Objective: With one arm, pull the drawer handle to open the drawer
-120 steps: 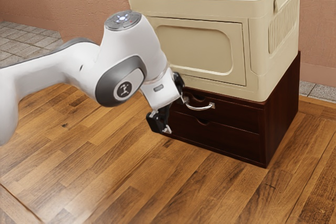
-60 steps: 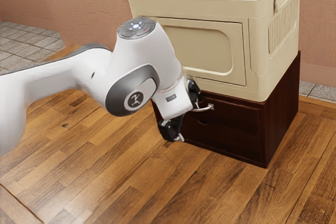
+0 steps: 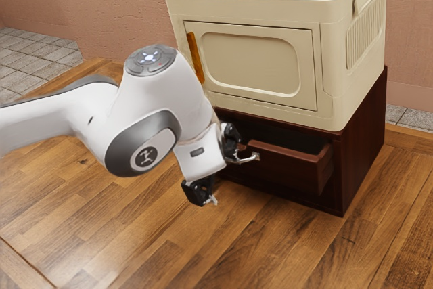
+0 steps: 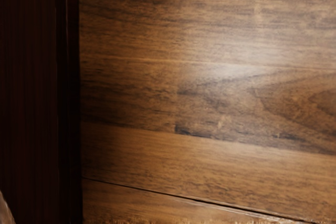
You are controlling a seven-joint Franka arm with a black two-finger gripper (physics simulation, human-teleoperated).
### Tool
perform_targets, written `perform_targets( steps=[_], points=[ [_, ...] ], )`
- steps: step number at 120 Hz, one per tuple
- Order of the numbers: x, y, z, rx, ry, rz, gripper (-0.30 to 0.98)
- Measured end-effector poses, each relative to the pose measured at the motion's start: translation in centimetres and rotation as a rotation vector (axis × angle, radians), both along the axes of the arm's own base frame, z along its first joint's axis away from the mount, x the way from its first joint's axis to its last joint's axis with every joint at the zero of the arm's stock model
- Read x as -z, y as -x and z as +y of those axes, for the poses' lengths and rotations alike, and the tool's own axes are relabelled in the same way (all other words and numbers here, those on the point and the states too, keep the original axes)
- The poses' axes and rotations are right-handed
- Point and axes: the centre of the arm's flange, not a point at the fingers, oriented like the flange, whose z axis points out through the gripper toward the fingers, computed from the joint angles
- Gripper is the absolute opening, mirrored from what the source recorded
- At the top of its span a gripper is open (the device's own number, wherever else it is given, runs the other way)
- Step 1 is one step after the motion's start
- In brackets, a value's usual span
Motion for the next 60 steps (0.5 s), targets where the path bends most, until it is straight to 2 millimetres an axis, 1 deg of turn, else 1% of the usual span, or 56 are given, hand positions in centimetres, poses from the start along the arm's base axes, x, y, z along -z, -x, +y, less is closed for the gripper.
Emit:
perform_targets(
  steps=[12,33,42,50,60],
  points=[
    [0.3,0.9,0.3,-0.003,-0.003,0.005,0.69],
    [0.9,2.2,0.2,0.003,-0.006,0.014,0.71],
    [0.7,2.9,0.0,0.008,-0.004,0.010,0.67],
    [0.3,3.4,-0.8,0.023,-0.004,0.003,0.63],
    [0.0,3.8,-0.8,0.024,-0.003,0.000,0.57]
  ],
)
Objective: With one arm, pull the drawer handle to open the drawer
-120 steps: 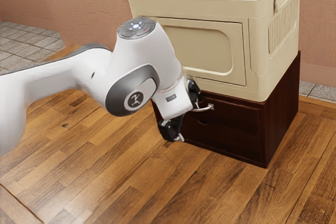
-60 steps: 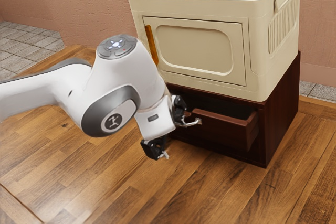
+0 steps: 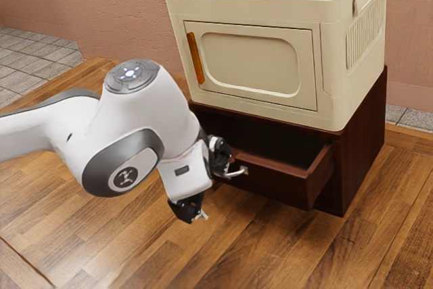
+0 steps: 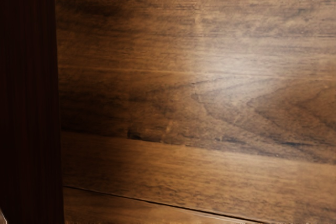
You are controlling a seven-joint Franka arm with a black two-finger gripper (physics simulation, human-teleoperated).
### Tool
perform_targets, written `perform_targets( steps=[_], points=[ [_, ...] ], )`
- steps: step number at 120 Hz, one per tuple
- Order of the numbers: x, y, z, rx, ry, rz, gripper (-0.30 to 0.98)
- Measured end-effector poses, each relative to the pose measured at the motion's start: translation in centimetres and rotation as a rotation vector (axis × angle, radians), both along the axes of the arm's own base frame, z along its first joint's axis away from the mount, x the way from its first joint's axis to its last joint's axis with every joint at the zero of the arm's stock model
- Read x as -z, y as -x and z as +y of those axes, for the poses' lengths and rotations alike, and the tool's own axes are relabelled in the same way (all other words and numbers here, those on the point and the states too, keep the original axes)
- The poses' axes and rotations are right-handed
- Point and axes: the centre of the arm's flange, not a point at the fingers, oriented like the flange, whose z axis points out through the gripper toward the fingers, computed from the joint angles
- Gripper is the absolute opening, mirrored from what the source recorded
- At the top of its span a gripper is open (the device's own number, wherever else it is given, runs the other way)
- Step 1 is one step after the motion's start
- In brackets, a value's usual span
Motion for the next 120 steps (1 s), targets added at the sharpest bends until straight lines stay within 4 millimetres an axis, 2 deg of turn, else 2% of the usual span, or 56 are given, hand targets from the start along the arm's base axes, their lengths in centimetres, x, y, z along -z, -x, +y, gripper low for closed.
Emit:
perform_targets(
  steps=[13,32,54,63,86,107,120],
  points=[
    [-0.4,0.8,0.0,0.003,0.000,-0.004,0.47],
    [-0.6,2.1,-0.1,0.012,0.001,-0.005,0.54],
    [-0.8,2.9,1.0,0.017,0.028,0.001,0.60],
    [-2.0,3.4,1.2,0.019,0.030,-0.015,0.56],
    [-5.9,4.9,0.7,0.037,0.041,-0.073,0.64],
    [-11.0,5.4,-0.2,0.043,0.054,-0.125,0.66],
    [-13.8,5.3,0.0,0.001,0.077,-0.139,0.67]
  ],
)
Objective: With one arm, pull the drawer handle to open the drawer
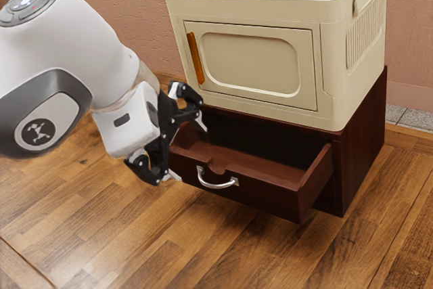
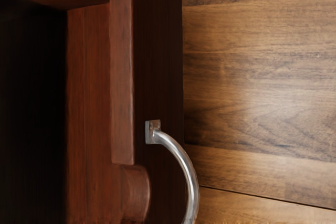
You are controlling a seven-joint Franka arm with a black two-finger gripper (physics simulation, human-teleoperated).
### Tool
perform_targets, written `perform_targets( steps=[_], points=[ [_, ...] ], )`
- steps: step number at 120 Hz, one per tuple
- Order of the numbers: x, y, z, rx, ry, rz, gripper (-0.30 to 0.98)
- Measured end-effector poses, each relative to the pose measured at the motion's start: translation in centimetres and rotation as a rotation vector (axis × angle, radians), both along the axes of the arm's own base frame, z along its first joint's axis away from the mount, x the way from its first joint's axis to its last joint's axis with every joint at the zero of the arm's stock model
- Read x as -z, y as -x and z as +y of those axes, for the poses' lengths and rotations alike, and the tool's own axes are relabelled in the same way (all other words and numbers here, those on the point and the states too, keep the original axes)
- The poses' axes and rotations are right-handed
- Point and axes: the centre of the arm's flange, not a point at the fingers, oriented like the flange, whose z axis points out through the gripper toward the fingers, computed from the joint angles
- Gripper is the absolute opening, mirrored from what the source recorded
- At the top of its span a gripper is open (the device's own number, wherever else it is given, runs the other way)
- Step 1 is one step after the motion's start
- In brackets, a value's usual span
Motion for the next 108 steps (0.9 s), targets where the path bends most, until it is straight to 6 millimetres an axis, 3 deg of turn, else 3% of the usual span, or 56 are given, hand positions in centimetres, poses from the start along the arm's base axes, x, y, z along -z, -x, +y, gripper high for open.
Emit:
perform_targets(
  steps=[9,22,38,55,69,76,108],
  points=[
    [-1.6,-0.2,0.2,-0.055,0.029,0.001,0.68],
    [-2.0,-0.5,0.5,-0.171,0.069,0.043,0.68],
    [-4.0,-2.5,0.3,-0.356,0.113,0.101,0.68],
    [-4.7,-2.2,2.5,-0.593,0.158,0.179,0.69],
    [-5.5,-1.4,2.8,-0.756,0.176,0.225,0.69],
    [-5.0,-1.6,3.2,-0.837,0.172,0.262,0.69],
    [-3.2,-3.8,8.5,-1.197,0.215,0.345,0.69]
  ],
)
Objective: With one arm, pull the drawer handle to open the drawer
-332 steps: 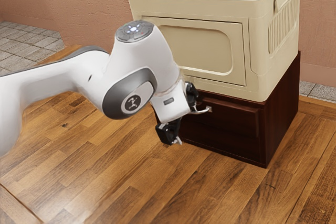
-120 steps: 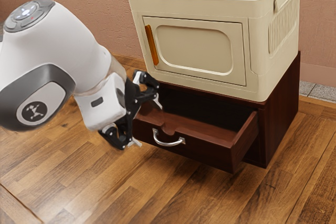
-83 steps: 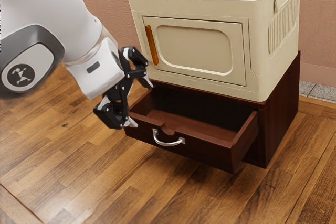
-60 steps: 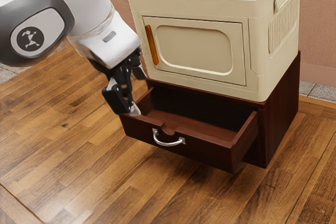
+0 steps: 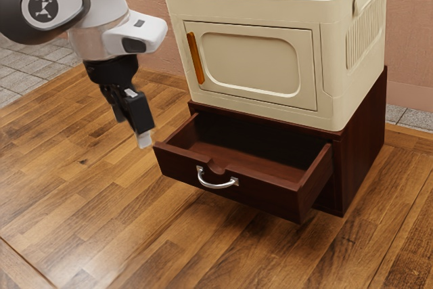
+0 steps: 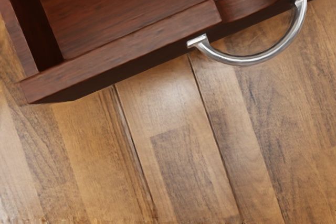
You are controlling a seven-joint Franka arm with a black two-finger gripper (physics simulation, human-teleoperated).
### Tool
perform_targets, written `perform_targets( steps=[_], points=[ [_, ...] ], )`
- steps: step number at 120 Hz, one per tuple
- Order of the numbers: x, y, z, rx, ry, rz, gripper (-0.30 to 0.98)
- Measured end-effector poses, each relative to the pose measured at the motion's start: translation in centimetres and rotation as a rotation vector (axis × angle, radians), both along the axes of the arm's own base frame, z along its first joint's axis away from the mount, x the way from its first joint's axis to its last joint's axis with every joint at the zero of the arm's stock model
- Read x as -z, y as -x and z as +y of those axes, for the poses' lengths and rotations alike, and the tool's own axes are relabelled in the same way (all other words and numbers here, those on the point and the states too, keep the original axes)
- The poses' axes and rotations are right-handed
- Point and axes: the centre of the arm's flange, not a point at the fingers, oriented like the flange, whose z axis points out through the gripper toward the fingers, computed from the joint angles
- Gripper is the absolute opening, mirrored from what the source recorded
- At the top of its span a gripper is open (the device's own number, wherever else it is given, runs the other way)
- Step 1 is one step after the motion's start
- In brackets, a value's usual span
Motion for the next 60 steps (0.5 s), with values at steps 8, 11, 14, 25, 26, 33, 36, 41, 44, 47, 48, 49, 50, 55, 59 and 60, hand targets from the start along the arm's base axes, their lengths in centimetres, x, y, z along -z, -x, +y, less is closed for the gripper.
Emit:
perform_targets(
  steps=[8,11,14,25,26,33,36,41,44,47,48,49,50,55,59,60],
  points=[
    [0.3,0.0,0.8,-0.069,0.005,0.011,0.69],
    [0.3,0.0,0.9,-0.087,0.006,0.014,0.69],
    [0.4,0.0,0.9,-0.102,0.008,0.016,0.69],
    [0.9,-0.3,0.8,-0.153,0.008,0.030,0.69],
    [1.0,-0.3,0.8,-0.157,0.008,0.031,0.69],
    [1.2,-0.4,0.8,-0.183,0.008,0.035,0.69],
    [1.3,-0.5,0.8,-0.194,0.009,0.036,0.69],
    [1.3,-0.5,0.7,-0.210,0.009,0.036,0.69],
    [1.4,-0.6,0.7,-0.219,0.009,0.036,0.69],
    [1.4,-0.6,0.7,-0.228,0.009,0.035,0.69],
    [1.4,-0.6,0.7,-0.231,0.009,0.035,0.69],
    [1.4,-0.6,0.7,-0.234,0.009,0.035,0.69],
    [1.4,-0.6,0.7,-0.237,0.009,0.035,0.69],
    [1.4,-0.6,0.7,-0.251,0.009,0.034,0.69],
    [1.4,-0.6,0.7,-0.262,0.009,0.034,0.69],
    [1.4,-0.6,0.7,-0.264,0.009,0.034,0.69]
  ],
)
